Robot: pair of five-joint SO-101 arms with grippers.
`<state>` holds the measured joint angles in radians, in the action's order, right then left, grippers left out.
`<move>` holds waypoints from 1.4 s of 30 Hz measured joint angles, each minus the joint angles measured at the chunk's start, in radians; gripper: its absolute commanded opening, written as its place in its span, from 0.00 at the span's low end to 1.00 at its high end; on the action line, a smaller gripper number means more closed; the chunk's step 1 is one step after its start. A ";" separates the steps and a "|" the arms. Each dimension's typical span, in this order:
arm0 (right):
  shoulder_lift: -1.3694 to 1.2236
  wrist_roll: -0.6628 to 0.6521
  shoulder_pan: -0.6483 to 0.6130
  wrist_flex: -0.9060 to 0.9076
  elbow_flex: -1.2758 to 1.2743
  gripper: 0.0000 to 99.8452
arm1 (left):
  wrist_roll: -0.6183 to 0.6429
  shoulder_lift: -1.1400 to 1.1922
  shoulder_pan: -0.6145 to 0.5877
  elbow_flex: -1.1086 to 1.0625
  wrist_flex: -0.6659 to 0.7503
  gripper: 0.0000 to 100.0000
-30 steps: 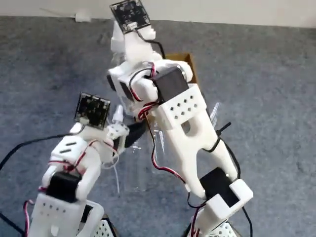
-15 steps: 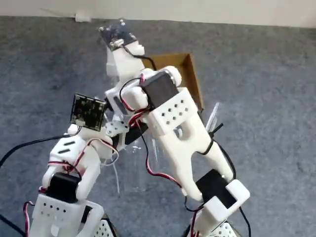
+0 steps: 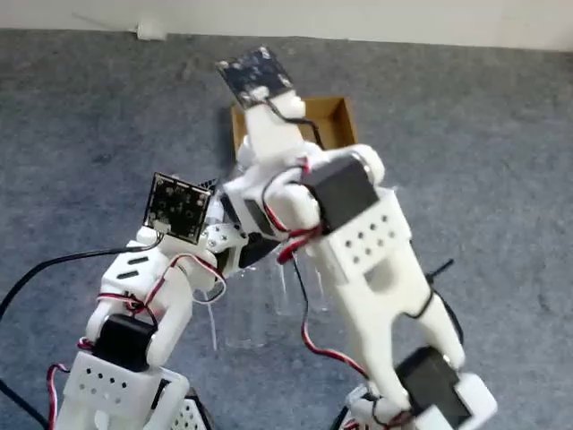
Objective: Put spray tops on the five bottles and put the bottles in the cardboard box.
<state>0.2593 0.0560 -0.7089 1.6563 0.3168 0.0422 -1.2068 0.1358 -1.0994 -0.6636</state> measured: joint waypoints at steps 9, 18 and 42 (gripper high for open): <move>0.074 -0.044 0.060 -0.411 -0.328 0.00 | -0.002 0.026 -0.005 -0.031 0.000 0.35; -0.298 -0.058 0.255 -1.174 -0.338 0.00 | -0.005 0.034 -0.175 -0.061 0.028 0.07; -1.250 -0.060 0.284 -1.086 0.594 0.01 | 0.040 0.034 -0.215 -0.112 0.129 0.05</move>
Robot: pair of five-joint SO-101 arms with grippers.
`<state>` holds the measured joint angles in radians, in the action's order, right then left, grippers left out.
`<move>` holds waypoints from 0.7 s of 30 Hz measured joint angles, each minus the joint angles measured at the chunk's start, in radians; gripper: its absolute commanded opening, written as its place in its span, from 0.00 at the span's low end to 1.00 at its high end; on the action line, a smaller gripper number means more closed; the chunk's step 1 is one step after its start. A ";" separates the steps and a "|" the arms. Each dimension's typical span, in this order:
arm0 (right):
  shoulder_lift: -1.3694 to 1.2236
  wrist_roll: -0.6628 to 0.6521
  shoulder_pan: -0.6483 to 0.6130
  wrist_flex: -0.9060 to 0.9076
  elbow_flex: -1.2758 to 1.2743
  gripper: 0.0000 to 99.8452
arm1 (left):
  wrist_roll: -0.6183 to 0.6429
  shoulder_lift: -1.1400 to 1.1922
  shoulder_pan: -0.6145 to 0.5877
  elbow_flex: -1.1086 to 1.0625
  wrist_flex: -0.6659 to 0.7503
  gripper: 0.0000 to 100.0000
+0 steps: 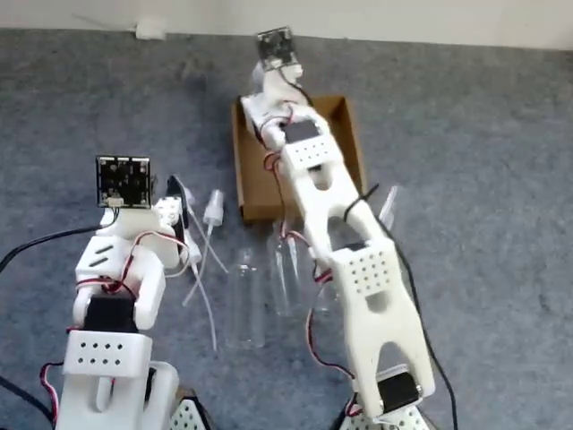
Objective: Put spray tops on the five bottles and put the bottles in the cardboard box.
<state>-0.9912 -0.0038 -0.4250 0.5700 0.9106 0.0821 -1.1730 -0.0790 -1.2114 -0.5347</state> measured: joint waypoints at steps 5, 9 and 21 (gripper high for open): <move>-0.115 0.000 0.000 0.074 0.187 0.08 | 0.000 0.000 0.006 0.000 0.000 0.05; -0.170 0.000 -0.002 0.120 0.290 0.25 | 0.000 0.000 0.006 0.000 0.000 0.05; -0.212 0.000 -0.002 0.198 0.408 0.29 | 0.000 0.000 0.006 0.000 0.000 0.05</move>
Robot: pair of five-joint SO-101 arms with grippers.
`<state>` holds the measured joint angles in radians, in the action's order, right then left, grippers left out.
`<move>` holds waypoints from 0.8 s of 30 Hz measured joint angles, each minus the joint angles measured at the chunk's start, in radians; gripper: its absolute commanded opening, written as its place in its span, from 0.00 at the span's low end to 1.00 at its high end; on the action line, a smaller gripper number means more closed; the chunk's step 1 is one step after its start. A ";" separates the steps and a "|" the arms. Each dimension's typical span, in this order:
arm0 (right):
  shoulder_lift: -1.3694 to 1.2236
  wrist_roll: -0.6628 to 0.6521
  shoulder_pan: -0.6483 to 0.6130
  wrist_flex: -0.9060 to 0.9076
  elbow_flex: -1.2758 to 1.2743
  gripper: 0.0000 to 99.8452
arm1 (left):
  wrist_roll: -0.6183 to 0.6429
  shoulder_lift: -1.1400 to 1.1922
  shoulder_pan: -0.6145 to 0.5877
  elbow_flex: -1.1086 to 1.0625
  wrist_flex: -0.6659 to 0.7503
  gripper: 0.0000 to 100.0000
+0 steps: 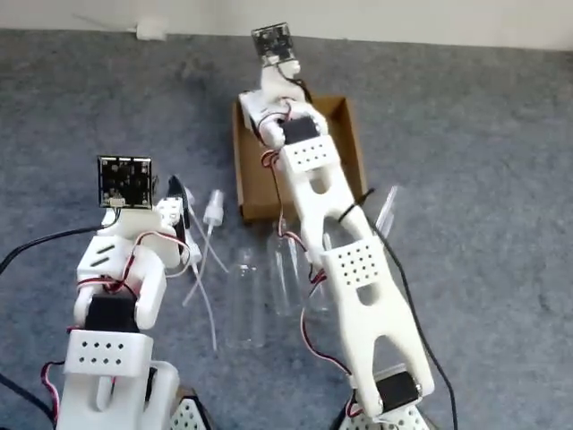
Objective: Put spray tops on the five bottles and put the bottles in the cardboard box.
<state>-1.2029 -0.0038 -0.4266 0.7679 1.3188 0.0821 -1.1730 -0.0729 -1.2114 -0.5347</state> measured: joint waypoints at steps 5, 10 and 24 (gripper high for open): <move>0.000 0.000 0.000 0.003 0.000 0.29 | 0.000 0.000 0.000 0.000 0.000 0.05; -0.002 0.000 -0.012 0.011 0.078 0.29 | 0.000 0.000 0.000 0.000 0.000 0.05; 0.106 0.000 -0.063 0.393 0.308 0.29 | 0.000 0.000 0.000 0.000 0.000 0.05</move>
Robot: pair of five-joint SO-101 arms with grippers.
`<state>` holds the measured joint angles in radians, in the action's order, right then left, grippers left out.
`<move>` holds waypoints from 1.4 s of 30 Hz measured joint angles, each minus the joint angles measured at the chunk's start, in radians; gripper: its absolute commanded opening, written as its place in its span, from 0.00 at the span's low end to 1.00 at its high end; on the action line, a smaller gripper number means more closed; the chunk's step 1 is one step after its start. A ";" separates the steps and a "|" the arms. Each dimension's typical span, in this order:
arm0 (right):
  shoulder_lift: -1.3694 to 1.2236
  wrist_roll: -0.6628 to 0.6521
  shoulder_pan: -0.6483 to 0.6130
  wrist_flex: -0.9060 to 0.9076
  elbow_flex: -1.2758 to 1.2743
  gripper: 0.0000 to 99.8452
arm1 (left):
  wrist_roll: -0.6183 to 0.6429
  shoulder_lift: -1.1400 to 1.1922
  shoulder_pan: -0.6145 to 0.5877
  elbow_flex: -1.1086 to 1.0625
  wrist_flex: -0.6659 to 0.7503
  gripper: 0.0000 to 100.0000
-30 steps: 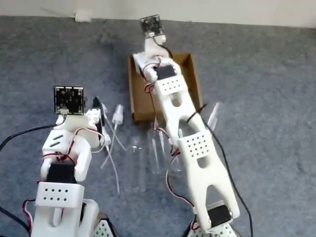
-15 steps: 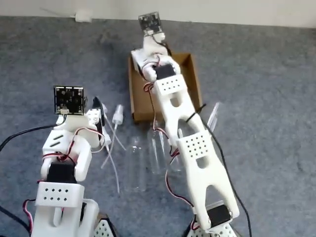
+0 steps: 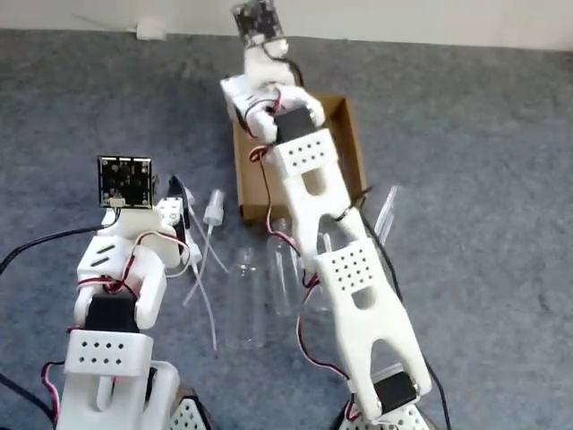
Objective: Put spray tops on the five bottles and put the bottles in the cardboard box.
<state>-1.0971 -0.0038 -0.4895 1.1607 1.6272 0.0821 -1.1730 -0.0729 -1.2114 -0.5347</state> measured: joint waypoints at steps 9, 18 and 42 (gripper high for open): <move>0.288 0.000 -0.003 0.364 0.009 0.29 | 0.000 0.000 0.000 0.000 0.000 0.05; 0.578 -0.002 0.114 0.589 0.012 0.26 | 0.000 0.000 0.000 0.000 0.000 0.05; 1.269 -0.867 0.465 0.207 -1.869 0.29 | 0.000 0.000 0.000 0.000 0.000 0.05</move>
<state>0.1718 -0.8707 -0.0245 1.3679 -0.2417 0.0821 -1.1730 -0.0729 -1.2114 -0.5347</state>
